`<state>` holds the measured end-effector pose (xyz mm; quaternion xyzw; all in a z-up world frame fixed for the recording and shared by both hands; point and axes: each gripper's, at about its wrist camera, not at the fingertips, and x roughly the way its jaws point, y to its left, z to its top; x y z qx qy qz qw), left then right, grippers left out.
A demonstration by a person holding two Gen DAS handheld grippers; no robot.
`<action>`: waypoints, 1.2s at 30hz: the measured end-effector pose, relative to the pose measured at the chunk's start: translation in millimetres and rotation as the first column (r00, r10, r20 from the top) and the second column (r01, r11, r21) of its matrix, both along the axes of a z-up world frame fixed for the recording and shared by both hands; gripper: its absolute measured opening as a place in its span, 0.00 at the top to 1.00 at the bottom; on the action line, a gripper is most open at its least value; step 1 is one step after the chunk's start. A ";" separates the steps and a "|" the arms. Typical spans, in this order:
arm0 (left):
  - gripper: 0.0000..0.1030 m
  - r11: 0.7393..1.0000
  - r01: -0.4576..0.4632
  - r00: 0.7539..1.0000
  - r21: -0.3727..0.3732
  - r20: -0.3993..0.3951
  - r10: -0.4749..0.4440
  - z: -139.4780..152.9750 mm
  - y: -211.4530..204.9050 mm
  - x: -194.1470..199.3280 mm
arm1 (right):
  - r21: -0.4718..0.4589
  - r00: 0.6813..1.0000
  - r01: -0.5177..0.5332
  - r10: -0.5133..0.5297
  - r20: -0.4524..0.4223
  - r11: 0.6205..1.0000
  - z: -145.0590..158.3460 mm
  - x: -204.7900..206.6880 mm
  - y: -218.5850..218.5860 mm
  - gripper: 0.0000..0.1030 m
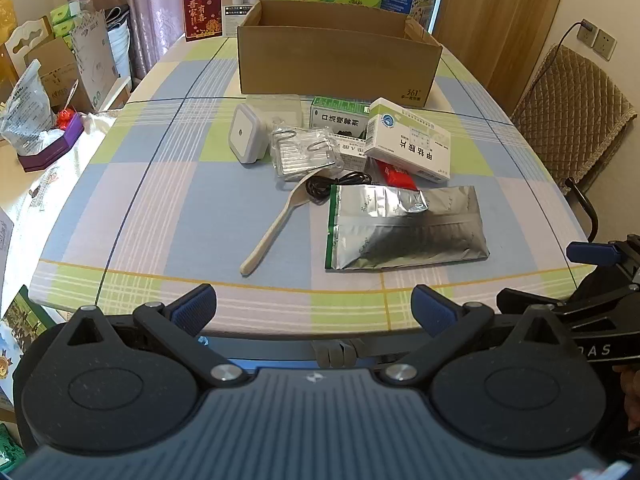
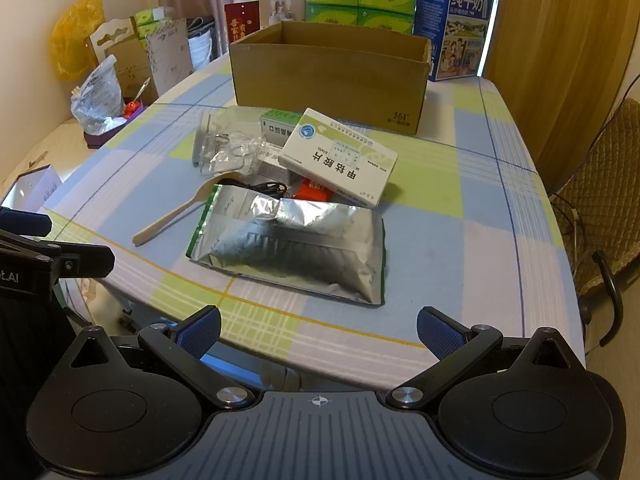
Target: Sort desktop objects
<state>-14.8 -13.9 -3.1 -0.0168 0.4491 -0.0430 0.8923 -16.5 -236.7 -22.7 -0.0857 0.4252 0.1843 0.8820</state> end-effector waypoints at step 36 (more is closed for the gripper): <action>0.01 1.000 0.018 1.000 -0.011 -0.023 -0.018 -8.2 2.8 5.4 | 0.008 0.999 -0.032 0.032 -0.037 0.999 -10.2 8.8 0.2 0.02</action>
